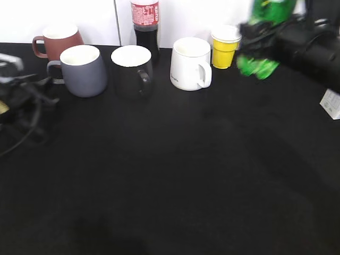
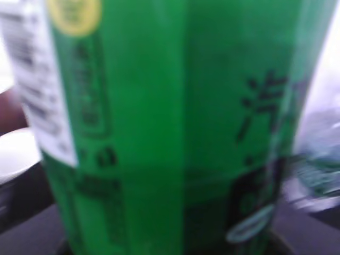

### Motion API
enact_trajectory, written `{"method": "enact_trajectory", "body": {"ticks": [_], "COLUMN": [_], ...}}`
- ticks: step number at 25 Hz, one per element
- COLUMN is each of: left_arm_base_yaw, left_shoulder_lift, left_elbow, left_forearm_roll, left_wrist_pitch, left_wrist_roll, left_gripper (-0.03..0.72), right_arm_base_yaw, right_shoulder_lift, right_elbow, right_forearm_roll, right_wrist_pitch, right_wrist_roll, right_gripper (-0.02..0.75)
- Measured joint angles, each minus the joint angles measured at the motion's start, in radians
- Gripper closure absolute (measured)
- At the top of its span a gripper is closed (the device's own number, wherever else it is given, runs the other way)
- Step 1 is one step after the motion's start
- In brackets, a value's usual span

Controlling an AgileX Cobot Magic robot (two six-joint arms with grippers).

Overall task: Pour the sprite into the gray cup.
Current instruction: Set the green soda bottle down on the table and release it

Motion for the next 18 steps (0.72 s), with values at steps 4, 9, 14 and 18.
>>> {"method": "enact_trajectory", "body": {"ticks": [4,9,14,18], "left_arm_base_yaw": [-0.051,-0.129,-0.129,-0.129], "left_shoulder_lift": [-0.237,-0.432,-0.461,-0.461], "left_elbow": [0.133,0.136,0.136,0.136], "left_forearm_roll": [-0.008,-0.008,-0.008,-0.008], "left_wrist_pitch": [0.142,0.353,0.374,0.373], "left_wrist_roll": [0.0,0.0,0.0,0.0], "left_gripper": [0.421,0.421,0.422,0.422], "right_arm_base_yaw": [-0.038,-0.057,-0.116,-0.116], "right_shoulder_lift": [0.164,0.439,0.529,0.592], "right_elbow": [-0.001,-0.088,-0.181,-0.238], "right_forearm_roll": [0.099,0.144,0.068,0.048], "right_wrist_pitch": [-0.278,-0.411,-0.396,-0.359], "right_wrist_roll": [-0.064,-0.066,-0.03,-0.006], "right_gripper": [0.335,0.335,0.335,0.333]}}
